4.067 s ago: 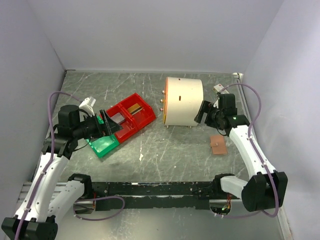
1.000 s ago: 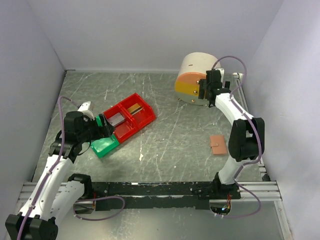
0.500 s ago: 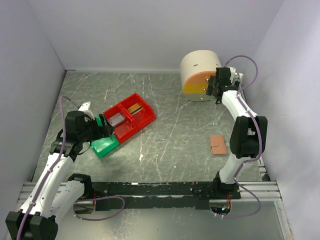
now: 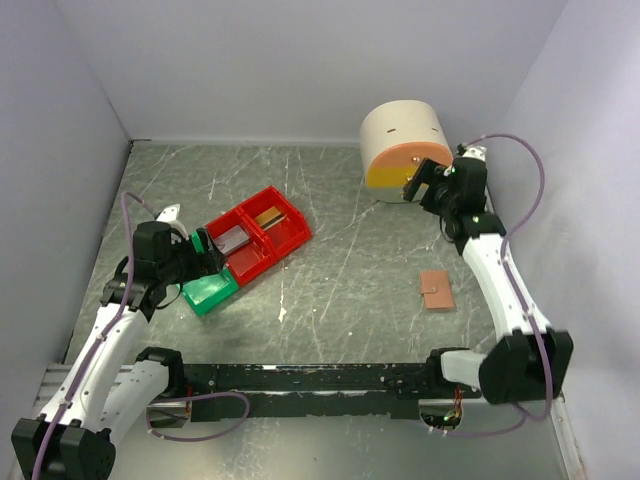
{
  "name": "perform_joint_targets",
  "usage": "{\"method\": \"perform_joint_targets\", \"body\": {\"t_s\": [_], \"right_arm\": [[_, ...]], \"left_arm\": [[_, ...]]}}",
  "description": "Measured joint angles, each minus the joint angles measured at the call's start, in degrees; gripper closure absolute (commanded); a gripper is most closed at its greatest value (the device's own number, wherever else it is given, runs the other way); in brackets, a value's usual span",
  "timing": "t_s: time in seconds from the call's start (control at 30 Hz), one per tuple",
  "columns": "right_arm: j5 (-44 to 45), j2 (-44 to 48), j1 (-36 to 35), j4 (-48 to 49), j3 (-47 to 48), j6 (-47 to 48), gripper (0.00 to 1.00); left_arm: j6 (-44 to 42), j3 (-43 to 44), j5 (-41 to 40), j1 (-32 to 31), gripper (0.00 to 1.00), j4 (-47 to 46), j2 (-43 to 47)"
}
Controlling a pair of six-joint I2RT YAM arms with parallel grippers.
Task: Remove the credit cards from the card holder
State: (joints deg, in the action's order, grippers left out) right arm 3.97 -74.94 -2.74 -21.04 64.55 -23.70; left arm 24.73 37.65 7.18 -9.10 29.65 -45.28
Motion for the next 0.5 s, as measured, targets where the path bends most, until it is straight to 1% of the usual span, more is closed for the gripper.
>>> {"method": "perform_joint_targets", "body": {"t_s": [0.03,0.07,0.13,0.17,0.23,0.33,0.4,0.5], "right_arm": [[-3.5,3.8,-1.4,2.6,-2.9,-1.4,0.13],[-5.1,5.8,-2.8,4.1,-4.4,-2.3,0.14],[-8.1,8.6,-9.3,8.1,-7.3,-3.8,0.16],[-9.2,8.5,-12.3,9.2,-7.6,-4.1,0.18],[-9.9,6.0,-20.4,11.0,-7.0,-4.5,0.21],[-9.9,-0.4,-29.9,11.3,-4.2,-4.2,0.23],[-9.0,-5.7,-35.6,10.8,-1.2,-3.3,0.24],[-5.9,-12.1,-41.8,9.1,3.4,-1.8,0.25]], "left_arm": [[0.1,0.0,-0.3,0.0,0.05,0.1,0.0],[0.2,0.0,-0.5,0.0,0.05,0.2,0.0],[0.4,0.1,-1.1,0.0,0.05,0.5,-0.1],[0.5,0.1,-1.4,0.0,0.05,0.6,0.0],[0.8,0.2,-2.2,0.0,0.05,0.7,0.1],[1.2,0.2,-3.6,0.0,0.05,1.3,0.8],[1.4,0.2,-4.6,0.0,0.05,1.8,2.0],[1.8,0.2,-5.8,0.0,0.05,2.2,4.3]]}}
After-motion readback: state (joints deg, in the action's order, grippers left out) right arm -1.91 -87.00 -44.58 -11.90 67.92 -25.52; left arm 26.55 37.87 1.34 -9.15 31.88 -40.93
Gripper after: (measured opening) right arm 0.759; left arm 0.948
